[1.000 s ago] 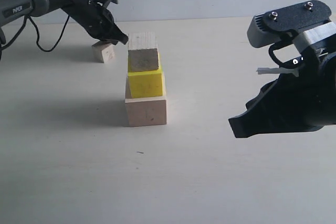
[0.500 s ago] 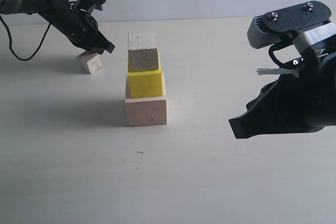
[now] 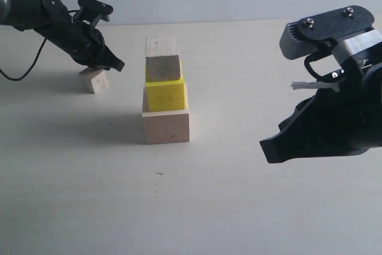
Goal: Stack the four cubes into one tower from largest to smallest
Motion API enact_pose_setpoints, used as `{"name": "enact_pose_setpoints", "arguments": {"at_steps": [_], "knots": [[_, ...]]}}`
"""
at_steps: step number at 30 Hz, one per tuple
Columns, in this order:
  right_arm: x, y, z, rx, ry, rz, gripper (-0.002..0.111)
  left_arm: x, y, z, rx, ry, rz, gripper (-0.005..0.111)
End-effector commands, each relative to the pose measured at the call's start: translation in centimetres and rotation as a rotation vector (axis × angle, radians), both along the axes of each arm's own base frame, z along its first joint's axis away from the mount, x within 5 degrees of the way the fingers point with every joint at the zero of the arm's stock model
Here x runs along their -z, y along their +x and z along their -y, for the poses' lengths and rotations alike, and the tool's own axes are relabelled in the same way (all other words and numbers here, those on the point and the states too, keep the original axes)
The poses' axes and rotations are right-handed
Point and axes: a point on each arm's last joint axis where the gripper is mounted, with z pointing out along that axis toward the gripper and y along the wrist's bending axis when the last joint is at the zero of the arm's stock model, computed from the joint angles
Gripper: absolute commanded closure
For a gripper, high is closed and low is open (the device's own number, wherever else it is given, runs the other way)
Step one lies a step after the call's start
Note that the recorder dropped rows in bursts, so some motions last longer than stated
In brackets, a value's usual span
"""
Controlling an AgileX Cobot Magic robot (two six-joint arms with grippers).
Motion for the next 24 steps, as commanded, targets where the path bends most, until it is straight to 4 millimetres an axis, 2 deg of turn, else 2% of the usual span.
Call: {"name": "enact_pose_setpoints", "arguments": {"at_steps": [1, 7, 19, 24], "knots": [[0.0, -0.1, 0.1, -0.012, 0.002, 0.002, 0.108, 0.4, -1.2, -0.2, 0.007, 0.008, -0.044, 0.107], [0.0, -0.1, 0.1, -0.012, 0.003, 0.004, 0.108, -0.3, -2.6, -0.7, -0.003, 0.012, -0.041, 0.107], [0.0, -0.2, 0.0, -0.008, 0.012, -0.004, 0.108, -0.2, -6.3, -1.7, -0.04, 0.023, -0.067, 0.107], [0.0, -0.2, 0.0, -0.015, 0.015, -0.009, 0.108, 0.0, -8.8, -2.3, -0.091, 0.014, -0.12, 0.107]]}}
